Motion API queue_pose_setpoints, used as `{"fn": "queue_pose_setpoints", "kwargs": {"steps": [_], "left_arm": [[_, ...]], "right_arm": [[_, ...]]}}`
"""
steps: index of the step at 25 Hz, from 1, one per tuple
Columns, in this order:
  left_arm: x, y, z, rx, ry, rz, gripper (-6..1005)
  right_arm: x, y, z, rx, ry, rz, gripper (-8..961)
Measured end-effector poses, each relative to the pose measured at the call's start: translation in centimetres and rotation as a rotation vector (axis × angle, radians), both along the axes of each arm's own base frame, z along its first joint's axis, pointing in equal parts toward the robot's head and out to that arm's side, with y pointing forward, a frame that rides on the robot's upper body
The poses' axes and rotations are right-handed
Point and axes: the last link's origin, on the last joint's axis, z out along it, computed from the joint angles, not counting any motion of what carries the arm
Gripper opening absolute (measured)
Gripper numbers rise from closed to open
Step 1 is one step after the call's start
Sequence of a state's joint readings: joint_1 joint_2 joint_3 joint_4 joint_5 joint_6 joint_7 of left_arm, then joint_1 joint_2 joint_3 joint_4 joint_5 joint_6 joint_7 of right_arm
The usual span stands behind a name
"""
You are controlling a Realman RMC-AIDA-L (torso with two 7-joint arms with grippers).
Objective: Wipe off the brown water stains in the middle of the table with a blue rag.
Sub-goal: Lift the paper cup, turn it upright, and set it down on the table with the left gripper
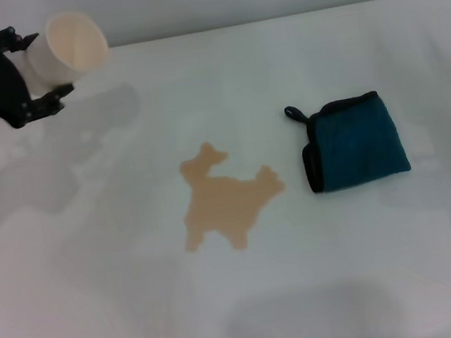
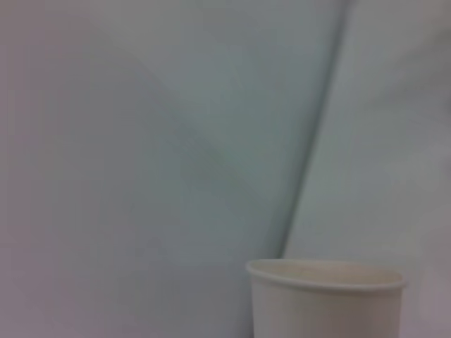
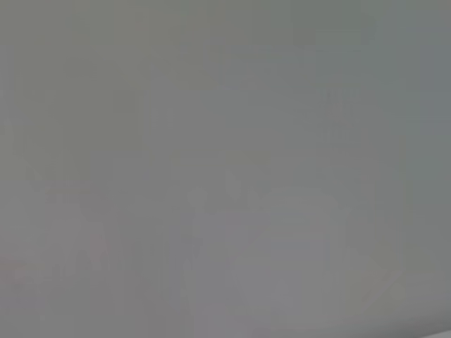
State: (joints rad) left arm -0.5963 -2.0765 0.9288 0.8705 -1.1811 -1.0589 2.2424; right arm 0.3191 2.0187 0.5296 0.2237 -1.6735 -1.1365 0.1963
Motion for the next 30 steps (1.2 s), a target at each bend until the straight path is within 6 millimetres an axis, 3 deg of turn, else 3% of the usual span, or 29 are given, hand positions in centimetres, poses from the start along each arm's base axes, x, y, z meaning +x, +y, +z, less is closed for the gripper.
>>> {"fn": "queue_pose_setpoints", "kwargs": {"steps": [9, 15, 22, 30], "left_arm": [[-3.2, -1.7, -3.5, 0.112, -0.489, 0.208, 729], [-5.2, -2.8, -4.4, 0.206, -0.707, 0.372, 730], [-6.7, -3.7, -5.8, 0.257, -0.867, 0.546, 730], [-7.4, -4.2, -7.0, 0.252, -0.859, 0.629, 731]], "right_arm": [[0.2, 0.1, 0.1, 0.004, 0.005, -0.015, 826], [0.5, 0.3, 0.2, 0.005, 0.016, -0.036, 826], [0.3, 0.6, 0.2, 0.008, 0.018, -0.032, 826], [0.2, 0.7, 0.2, 0.008, 0.018, -0.029, 826]]}}
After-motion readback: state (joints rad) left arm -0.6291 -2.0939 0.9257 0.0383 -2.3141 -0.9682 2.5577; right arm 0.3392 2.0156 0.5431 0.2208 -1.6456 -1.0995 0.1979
